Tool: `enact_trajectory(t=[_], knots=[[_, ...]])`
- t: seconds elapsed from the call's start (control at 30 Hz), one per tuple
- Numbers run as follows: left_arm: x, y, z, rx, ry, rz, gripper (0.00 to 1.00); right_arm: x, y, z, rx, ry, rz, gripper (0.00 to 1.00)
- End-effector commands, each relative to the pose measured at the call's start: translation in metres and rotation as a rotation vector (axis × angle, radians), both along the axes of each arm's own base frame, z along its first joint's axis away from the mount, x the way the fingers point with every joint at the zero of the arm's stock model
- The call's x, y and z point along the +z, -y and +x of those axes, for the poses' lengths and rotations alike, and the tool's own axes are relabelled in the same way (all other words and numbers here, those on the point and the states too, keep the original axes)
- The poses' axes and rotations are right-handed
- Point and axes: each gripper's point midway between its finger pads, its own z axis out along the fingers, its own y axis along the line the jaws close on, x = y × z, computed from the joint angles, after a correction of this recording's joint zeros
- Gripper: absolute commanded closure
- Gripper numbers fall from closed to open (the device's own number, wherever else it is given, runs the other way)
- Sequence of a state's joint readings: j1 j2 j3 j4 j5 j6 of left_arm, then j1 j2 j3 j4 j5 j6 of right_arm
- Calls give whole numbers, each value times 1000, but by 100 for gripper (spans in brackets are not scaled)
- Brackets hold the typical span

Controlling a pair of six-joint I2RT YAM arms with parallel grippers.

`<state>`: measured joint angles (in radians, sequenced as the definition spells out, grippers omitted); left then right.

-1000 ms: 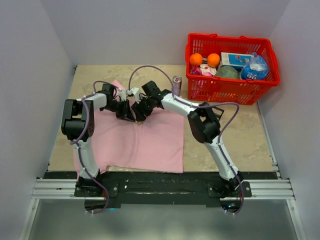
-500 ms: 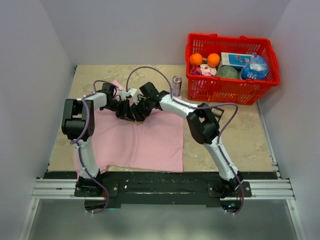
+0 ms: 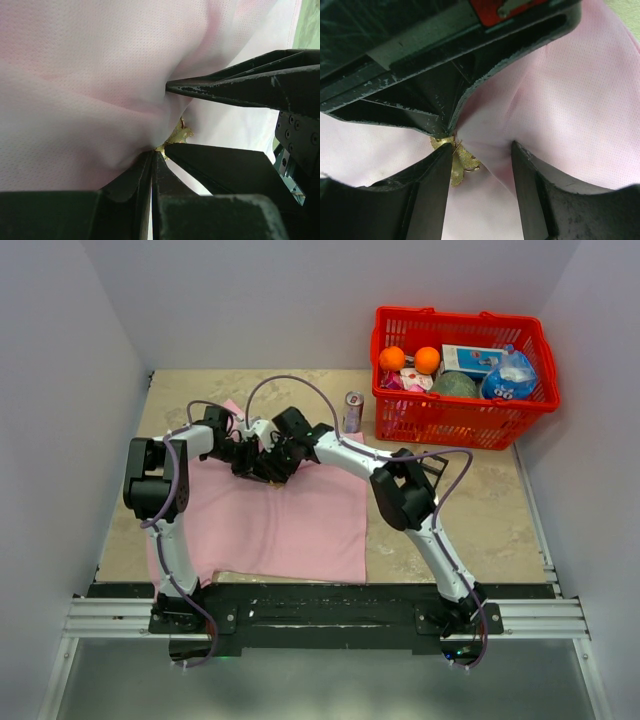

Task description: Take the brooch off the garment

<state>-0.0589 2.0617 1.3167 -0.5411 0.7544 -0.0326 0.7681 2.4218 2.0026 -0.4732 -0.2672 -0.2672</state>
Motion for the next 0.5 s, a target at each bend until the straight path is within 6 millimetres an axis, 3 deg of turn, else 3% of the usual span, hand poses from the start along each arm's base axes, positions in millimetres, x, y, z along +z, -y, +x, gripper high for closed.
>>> enact_trajectory(t=[0.0, 0.07, 0.13, 0.27, 0.37, 0.47], knots=[[-2, -7, 8, -4, 27, 25, 92, -60, 47, -15, -45, -135, -202, 47], [2, -8, 11, 0, 37, 13, 92, -28, 32, -20, -2, -178, -80, 46], [6, -10, 14, 6, 51, 6, 91, 9, 27, -12, 5, -148, -7, 44], [24, -12, 21, -35, 131, -6, 89, 57, 28, -11, 69, -100, 66, 42], [44, -11, 21, -74, 193, -25, 86, 76, 37, -13, 110, -68, 78, 41], [61, -11, 20, -99, 252, -25, 82, 69, 47, -15, 129, -36, 60, 42]])
